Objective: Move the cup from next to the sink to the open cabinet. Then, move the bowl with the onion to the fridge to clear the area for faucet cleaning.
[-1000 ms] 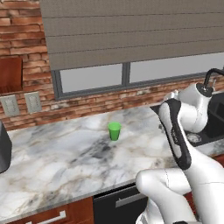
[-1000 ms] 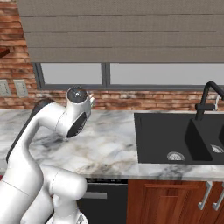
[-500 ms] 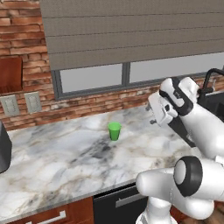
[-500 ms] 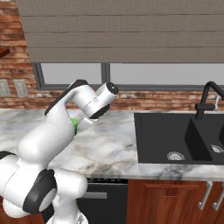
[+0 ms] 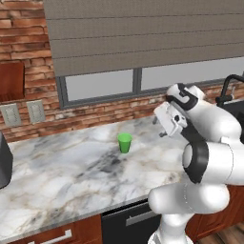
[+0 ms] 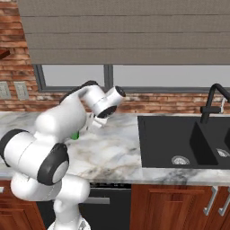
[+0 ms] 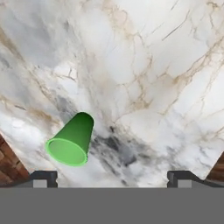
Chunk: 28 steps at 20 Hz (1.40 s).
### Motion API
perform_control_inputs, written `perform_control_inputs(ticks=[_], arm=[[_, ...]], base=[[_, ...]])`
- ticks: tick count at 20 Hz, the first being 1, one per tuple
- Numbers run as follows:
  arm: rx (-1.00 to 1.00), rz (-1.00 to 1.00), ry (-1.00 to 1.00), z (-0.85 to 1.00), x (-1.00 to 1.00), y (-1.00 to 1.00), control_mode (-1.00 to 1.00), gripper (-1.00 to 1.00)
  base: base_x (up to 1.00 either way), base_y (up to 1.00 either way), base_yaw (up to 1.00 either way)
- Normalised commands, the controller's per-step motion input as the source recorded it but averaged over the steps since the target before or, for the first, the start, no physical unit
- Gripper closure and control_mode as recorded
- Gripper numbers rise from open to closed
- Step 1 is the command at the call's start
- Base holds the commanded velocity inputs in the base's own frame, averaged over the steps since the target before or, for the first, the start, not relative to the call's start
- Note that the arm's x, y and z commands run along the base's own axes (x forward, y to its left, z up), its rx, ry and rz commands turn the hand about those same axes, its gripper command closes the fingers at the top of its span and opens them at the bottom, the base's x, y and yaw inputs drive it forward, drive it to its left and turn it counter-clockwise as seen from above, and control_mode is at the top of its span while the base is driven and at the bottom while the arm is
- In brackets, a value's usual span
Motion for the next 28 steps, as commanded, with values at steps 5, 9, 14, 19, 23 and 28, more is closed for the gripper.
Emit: perform_control_inputs(ticks=[5, 9, 14, 19, 23, 28], arm=[[0.14, 0.16, 0.0, -0.55, 0.08, 0.38, -1.0, -1.0], [0.22, 0.03, 0.04, -0.18, 0.44, 0.41, -1.0, -1.0], [0.13, 0.02, 0.18, -0.21, 0.44, 0.15, -1.0, -1.0], [0.04, 0.05, 0.39, -0.26, 0.06, 0.0, -1.0, -1.0], [0.0, 0.08, 0.19, -0.17, 0.01, 0.11, -1.0, -1.0], [0.02, 0.0, 0.0, -0.16, 0.28, 0.02, -1.0, -1.0]], base=[[0.0, 0.0, 0.0], [0.0, 0.0, 0.0], [0.0, 0.0, 0.0], [0.0, 0.0, 0.0], [0.0, 0.0, 0.0], [0.0, 0.0, 0.0]])
